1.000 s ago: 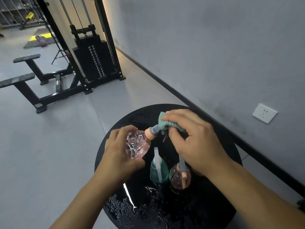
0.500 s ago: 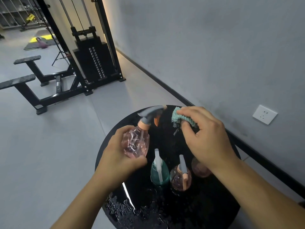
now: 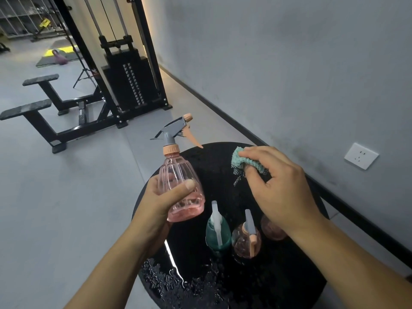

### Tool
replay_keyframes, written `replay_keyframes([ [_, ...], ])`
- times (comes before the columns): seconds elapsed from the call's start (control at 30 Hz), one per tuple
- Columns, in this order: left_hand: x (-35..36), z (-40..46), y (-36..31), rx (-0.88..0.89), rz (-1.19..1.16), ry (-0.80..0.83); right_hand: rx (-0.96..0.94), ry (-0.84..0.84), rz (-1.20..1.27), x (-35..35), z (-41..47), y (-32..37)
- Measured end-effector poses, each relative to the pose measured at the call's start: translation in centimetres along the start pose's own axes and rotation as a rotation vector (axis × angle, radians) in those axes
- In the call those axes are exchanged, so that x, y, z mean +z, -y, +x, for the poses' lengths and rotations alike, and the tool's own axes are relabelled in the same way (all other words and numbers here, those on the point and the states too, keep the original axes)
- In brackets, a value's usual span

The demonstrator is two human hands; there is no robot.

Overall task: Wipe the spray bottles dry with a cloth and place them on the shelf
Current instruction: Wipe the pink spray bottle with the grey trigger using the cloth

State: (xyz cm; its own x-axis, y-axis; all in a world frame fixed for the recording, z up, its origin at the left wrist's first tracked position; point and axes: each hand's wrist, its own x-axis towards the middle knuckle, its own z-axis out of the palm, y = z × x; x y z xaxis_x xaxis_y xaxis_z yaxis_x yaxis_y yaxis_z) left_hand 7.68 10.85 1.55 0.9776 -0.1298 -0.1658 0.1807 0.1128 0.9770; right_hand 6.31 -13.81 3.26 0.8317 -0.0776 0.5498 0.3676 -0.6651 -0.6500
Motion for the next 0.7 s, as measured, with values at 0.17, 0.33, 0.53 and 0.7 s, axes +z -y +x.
replay_keyframes([
  [0.17, -0.02, -0.21, -0.03, -0.042, -0.051, 0.018, 0.006, 0.001, 0.016, 0.04, 0.01, 0.03],
  [0.33, 0.37, -0.32, -0.23, -0.078, -0.146, 0.0, 0.013, 0.0, 0.034, -0.03, -0.04, 0.12],
  [0.53, 0.47, -0.73, -0.55, -0.135, -0.277, 0.025, 0.012, 0.02, 0.026, -0.05, -0.12, 0.12],
  [0.7, 0.36, -0.88, -0.62, -0.13, -0.232, 0.064, 0.015, 0.022, 0.027, -0.05, -0.1, 0.26],
])
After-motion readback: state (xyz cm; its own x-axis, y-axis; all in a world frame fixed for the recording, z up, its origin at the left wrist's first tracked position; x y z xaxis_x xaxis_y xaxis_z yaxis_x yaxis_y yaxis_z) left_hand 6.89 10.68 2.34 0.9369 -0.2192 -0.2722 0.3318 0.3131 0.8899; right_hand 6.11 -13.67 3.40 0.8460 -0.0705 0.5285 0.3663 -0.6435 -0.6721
